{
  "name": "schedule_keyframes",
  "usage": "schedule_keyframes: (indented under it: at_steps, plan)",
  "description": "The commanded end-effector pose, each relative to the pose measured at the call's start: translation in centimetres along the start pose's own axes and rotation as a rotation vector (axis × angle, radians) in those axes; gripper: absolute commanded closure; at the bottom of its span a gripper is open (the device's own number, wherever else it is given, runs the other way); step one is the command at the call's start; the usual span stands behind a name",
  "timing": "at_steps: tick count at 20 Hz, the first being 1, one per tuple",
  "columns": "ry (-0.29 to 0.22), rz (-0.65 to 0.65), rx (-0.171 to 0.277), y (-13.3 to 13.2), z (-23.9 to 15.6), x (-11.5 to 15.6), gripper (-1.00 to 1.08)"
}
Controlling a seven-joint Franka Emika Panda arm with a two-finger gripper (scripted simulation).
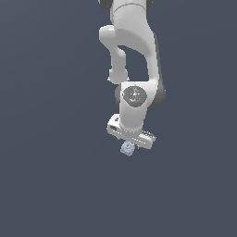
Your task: Pick up the object and move it to a goal position.
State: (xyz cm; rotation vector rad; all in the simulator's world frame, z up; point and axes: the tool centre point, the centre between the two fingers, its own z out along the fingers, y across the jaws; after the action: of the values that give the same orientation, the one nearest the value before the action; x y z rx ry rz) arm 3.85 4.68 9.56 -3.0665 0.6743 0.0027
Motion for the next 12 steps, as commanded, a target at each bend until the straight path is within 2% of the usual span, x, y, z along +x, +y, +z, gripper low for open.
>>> schedule_keyframes:
  at_steps: [1,12]
  plan:
    - [0.001,0.025,-0.001,-0.1,0.3,0.2,-0.92]
    - [0.002,0.039,-0.001,-0.2,1.5,0.2,-0.92]
